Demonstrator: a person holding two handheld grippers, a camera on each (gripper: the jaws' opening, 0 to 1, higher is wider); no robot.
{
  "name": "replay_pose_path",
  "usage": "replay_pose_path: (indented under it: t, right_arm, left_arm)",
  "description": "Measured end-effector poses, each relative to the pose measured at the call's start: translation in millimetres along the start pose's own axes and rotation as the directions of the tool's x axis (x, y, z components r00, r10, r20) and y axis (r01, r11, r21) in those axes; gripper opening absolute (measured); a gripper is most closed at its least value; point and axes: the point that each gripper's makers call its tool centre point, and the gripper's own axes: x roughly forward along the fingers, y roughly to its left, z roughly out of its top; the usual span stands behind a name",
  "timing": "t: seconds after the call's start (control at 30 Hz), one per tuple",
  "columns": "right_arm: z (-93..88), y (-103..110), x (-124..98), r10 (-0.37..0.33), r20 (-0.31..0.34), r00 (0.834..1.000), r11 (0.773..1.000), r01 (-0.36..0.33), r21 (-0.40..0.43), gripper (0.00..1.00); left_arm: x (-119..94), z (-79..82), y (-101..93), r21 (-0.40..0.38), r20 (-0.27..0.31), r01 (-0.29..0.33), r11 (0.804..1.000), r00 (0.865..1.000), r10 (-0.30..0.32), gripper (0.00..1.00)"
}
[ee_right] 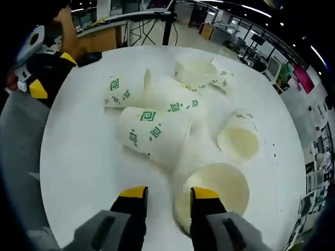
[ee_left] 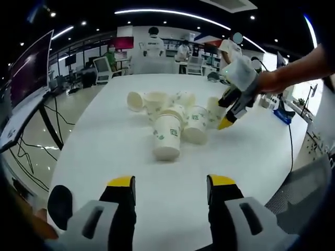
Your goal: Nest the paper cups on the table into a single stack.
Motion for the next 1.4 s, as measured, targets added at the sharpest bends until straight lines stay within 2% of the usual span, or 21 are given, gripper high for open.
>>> replay_pose_path:
  t: [0.13,0.2,0.23,0.33,0.4,0.53,0.67,0.83,0.9,0.97,1.13,1.27,1.4]
  right_arm:
    - [0.1,-3.1,-4.6,-0.024,-0.011,1.000,1.000,0.024,-0.007,0.14]
    - [0.8,-3.6,-6.8,-0.021,-0.009,1.000,1.000,0.021,0.021,0.00]
    - [0.0,-3.9,-7.1,-0.019,-0.010,1.000,0.999,0.020,0.051,0.00]
    - [-0.3,-5.6,-5.7,-0.002,-0.001,1.000,0.999,0.002,0.044,0.00]
    - [-0.3,-1.0,-9.0,0.001,-0.003,1.000,1.000,-0.001,0.018,0.00]
    - [1.2,-0.1,-8.9,0.003,0.005,1.000,1.000,-0.004,0.017,0.00]
    - [4.0,6.5,-21.6,-0.021,0.010,1.000,1.000,0.021,-0.009,0.00]
    - [-1.1,16.9,-25.7,-0.017,-0.005,1.000,0.998,0.017,-0.054,0.00]
    - [-0.7,21.9,-27.0,-0.009,-0.013,1.000,0.997,0.008,-0.078,0.00]
    - [0.4,31.7,-31.6,-0.013,-0.021,1.000,0.990,0.010,-0.137,0.00]
    - [2.4,47.8,-37.5,-0.007,-0.029,1.000,0.982,0.001,-0.190,0.00]
    - [7.8,61.8,-42.4,-0.008,-0.033,0.999,0.957,-0.002,-0.291,0.00]
    - [13.2,77.5,-47.0,0.007,-0.029,1.000,0.948,-0.016,-0.318,0.00]
  left_arm:
    - [-1.1,0.7,-0.6,0.000,-0.003,-0.001,1.000,1.000,0.001,0.52]
    - [-0.9,0.5,-0.6,0.001,-0.004,0.000,1.000,1.000,0.000,0.52]
    - [-0.7,-0.3,-0.7,0.002,-0.008,0.001,1.000,1.000,0.000,0.52]
    - [-0.2,-0.3,-1.7,0.006,-0.010,0.004,1.000,1.000,-0.004,0.52]
    - [0.8,-1.4,-2.0,0.008,-0.014,0.007,1.000,1.000,-0.007,0.51]
    - [1.0,-1.0,-2.4,0.012,-0.012,0.009,1.000,1.000,-0.009,0.51]
    - [0.9,-0.3,-3.2,0.016,-0.011,0.010,1.000,1.000,-0.010,0.52]
    - [0.6,1.4,-3.4,0.018,-0.005,0.009,1.000,1.000,-0.009,0.53]
    - [0.2,1.9,-2.9,0.017,-0.002,0.008,1.000,1.000,-0.008,0.53]
    - [0.7,1.6,-1.8,0.015,0.000,0.007,1.000,1.000,-0.007,0.53]
    - [0.7,2.6,-3.0,0.015,0.005,0.011,1.000,1.000,-0.011,0.53]
    - [1.3,2.4,-4.1,0.022,0.006,0.017,1.000,1.000,-0.017,0.53]
    - [1.6,2.9,-4.9,0.031,0.005,0.020,0.999,1.000,-0.020,0.53]
